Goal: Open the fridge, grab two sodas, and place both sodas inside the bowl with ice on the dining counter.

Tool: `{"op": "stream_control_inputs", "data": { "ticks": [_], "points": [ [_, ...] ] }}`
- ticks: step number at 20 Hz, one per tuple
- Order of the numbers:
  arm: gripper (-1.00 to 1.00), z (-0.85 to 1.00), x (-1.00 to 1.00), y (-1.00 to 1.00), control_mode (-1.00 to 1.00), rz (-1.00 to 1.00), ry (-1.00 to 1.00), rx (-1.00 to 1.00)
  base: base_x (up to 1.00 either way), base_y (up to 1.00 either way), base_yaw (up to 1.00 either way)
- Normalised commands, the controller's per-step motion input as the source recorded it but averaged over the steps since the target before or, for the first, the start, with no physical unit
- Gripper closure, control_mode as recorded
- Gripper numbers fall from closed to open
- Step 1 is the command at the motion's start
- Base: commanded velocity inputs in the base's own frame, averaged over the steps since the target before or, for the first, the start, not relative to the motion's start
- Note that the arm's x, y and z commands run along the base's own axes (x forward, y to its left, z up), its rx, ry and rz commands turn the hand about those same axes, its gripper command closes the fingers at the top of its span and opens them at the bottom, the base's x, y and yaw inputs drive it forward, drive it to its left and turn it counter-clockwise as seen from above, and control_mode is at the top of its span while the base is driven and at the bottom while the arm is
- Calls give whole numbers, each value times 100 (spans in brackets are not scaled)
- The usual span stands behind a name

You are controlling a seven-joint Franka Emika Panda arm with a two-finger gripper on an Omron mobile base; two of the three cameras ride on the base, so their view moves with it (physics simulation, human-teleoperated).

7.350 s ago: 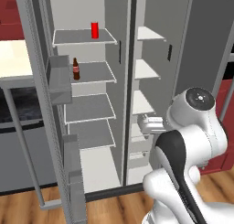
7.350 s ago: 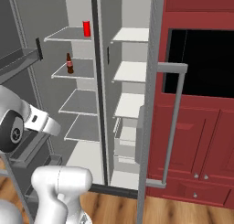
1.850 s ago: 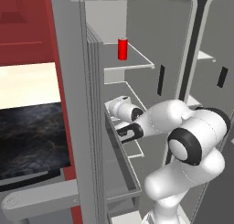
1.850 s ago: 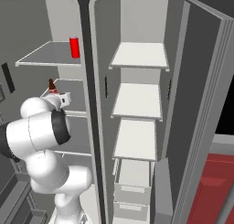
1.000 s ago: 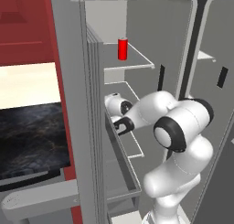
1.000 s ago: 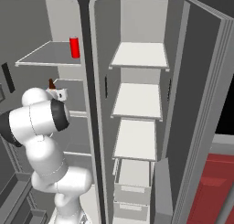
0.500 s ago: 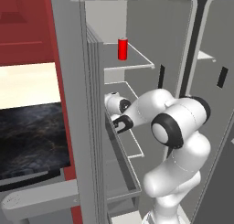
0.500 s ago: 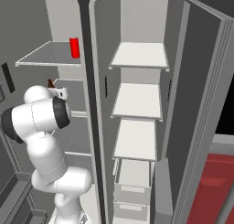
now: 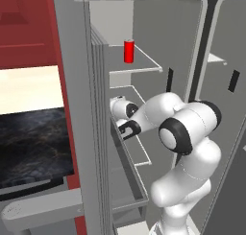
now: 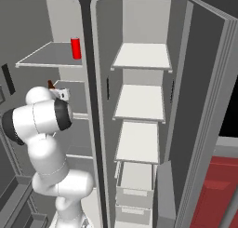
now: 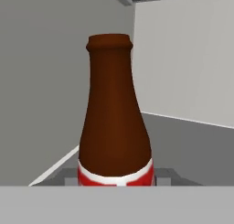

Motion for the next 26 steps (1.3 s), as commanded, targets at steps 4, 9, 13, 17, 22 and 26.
{"op": "stream_control_inputs", "data": {
  "ticks": [4, 9, 13, 17, 22, 26],
  "points": [
    [100, 0, -16, 0, -100, 0, 0, 0, 0, 0, 0],
    [100, 4, -72, -21, -100, 0, -1, 4, 0, 0, 0],
    [100, 45, -91, -35, -100, 0, -2, 7, 0, 0, 0],
    [100, 82, -75, -41, -100, 0, 2, 9, 0, 0, 0],
    [100, 89, -64, -23, -100, 0, 15, 6, 0, 0, 0],
    [100, 86, -56, -17, -100, -6, 26, 1, 0, 0, 0]
  ]
}}
